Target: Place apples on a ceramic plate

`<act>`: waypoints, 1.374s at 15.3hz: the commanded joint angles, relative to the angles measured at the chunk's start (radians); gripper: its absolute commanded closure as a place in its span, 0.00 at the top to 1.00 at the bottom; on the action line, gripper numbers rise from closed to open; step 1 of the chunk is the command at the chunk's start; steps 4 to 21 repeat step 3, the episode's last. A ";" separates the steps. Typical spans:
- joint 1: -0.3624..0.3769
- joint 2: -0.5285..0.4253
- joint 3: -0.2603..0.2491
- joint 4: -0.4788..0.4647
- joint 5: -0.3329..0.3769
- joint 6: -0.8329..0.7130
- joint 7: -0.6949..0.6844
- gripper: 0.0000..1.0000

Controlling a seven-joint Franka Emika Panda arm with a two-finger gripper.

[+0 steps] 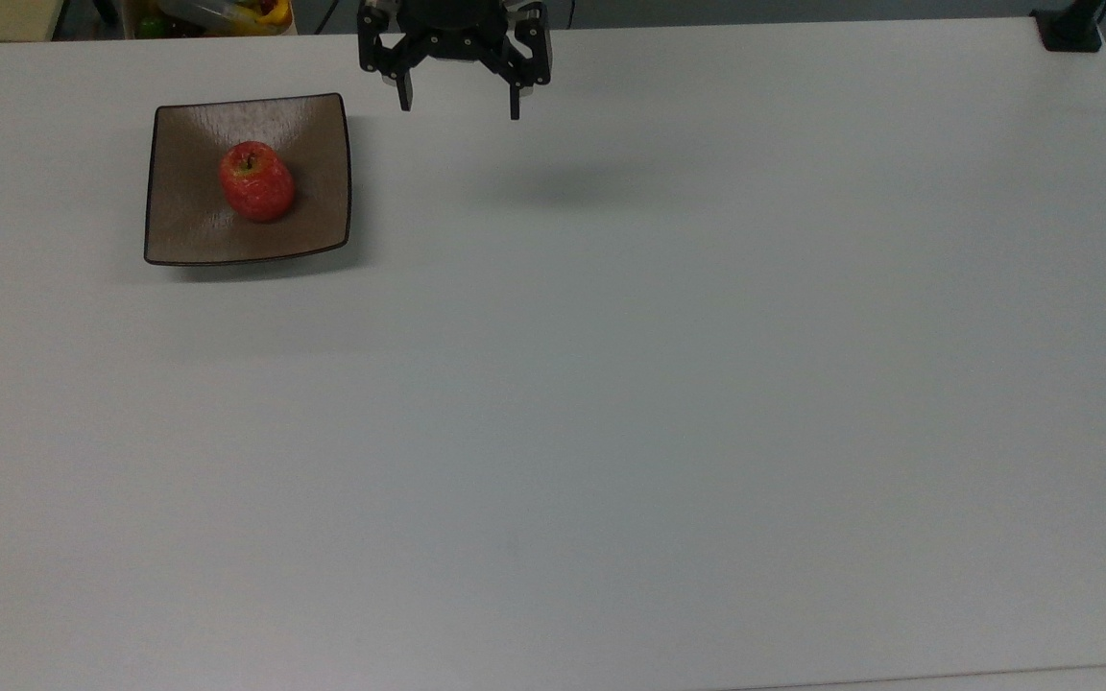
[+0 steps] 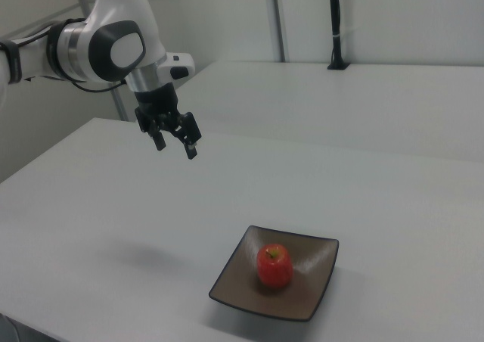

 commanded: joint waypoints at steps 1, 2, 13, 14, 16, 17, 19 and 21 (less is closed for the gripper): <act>0.005 -0.009 -0.009 -0.005 0.013 -0.021 -0.022 1.00; 0.007 -0.009 -0.009 -0.005 0.013 -0.023 -0.034 1.00; 0.007 -0.010 -0.009 -0.006 0.013 -0.024 -0.034 1.00; 0.007 -0.010 -0.009 -0.006 0.013 -0.024 -0.034 1.00; 0.007 -0.010 -0.009 -0.006 0.013 -0.024 -0.034 1.00; 0.007 -0.010 -0.009 -0.006 0.013 -0.024 -0.034 1.00; 0.007 -0.010 -0.009 -0.006 0.013 -0.024 -0.034 1.00; 0.007 -0.010 -0.009 -0.006 0.013 -0.024 -0.034 1.00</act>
